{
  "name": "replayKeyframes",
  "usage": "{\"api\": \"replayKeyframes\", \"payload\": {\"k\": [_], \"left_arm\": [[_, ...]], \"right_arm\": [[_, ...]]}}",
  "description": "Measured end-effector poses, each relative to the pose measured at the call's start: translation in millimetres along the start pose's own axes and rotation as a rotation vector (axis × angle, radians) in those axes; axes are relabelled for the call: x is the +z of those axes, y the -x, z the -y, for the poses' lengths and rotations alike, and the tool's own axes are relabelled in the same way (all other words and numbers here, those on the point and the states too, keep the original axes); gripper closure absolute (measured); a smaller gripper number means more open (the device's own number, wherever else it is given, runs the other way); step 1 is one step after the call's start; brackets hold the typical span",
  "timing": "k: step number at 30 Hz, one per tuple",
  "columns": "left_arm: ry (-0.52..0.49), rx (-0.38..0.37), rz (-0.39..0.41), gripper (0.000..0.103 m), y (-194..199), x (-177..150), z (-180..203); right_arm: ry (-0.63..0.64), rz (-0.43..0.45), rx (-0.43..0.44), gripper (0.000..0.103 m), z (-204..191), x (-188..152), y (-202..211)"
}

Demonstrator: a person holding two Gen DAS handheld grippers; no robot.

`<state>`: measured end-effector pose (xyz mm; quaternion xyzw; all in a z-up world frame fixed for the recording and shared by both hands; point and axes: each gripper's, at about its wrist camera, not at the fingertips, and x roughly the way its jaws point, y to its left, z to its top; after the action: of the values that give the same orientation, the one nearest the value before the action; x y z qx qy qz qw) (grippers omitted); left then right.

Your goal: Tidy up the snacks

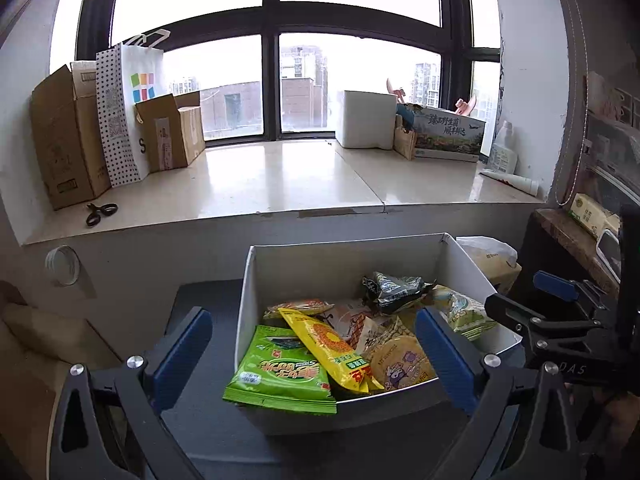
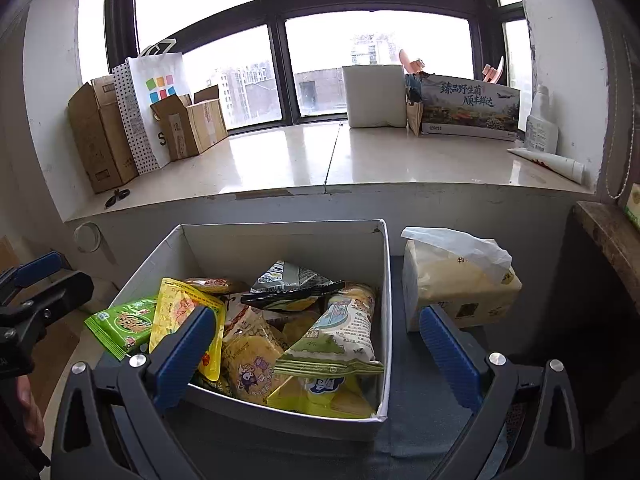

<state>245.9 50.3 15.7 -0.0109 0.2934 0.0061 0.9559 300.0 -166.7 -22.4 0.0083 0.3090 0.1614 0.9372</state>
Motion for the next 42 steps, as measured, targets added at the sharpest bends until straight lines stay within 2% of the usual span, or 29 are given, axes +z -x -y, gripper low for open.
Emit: {"api": "replayKeyframes", "payload": {"k": [3, 6, 8, 11, 13, 14, 17, 21, 24, 27, 31, 42], "left_arm": [[0.032, -0.007, 0.043, 0.000, 26, -10, -10], [0.055, -0.033, 0.037, 0.000, 48, -23, -15], [0.048, -0.020, 0.026, 0.000, 64, -33, -15], [0.047, 0.021, 0.046, 0.000, 93, -51, -15], [0.049, 0.042, 0.055, 0.000, 114, -64, -15], [0.058, 0.040, 0.052, 0.000, 124, -71, -15], [0.035, 0.010, -0.001, 0.000, 141, -92, -8], [-0.004, 0.028, -0.014, 0.000, 159, -117, 5], [0.026, 0.006, -0.023, 0.000, 170, -128, 5], [0.069, -0.030, -0.048, 0.000, 173, -135, 0], [0.075, -0.017, -0.048, 0.000, 176, -136, -2], [0.080, -0.032, -0.050, 0.000, 179, -135, -5]], "right_arm": [[0.040, 0.065, -0.028, 0.000, -8, -6, 23], [0.074, 0.099, -0.017, 0.000, -20, -15, 48], [0.103, 0.112, 0.009, 0.000, -31, -25, 67], [0.128, 0.143, -0.015, 0.000, -44, -42, 96], [0.109, 0.135, -0.017, 0.000, -48, -52, 114], [0.086, 0.127, 0.013, 0.000, -48, -58, 123], [0.067, 0.101, 0.068, 0.000, -53, -77, 145], [0.068, 0.060, 0.042, 0.000, -58, -100, 165], [0.006, 0.023, 0.080, 0.000, -53, -116, 176], [-0.035, 0.022, 0.118, 0.000, -45, -132, 188], [-0.015, 0.026, 0.079, 0.000, -47, -131, 196], [0.017, 0.011, 0.089, 0.000, -56, -135, 191]]}}
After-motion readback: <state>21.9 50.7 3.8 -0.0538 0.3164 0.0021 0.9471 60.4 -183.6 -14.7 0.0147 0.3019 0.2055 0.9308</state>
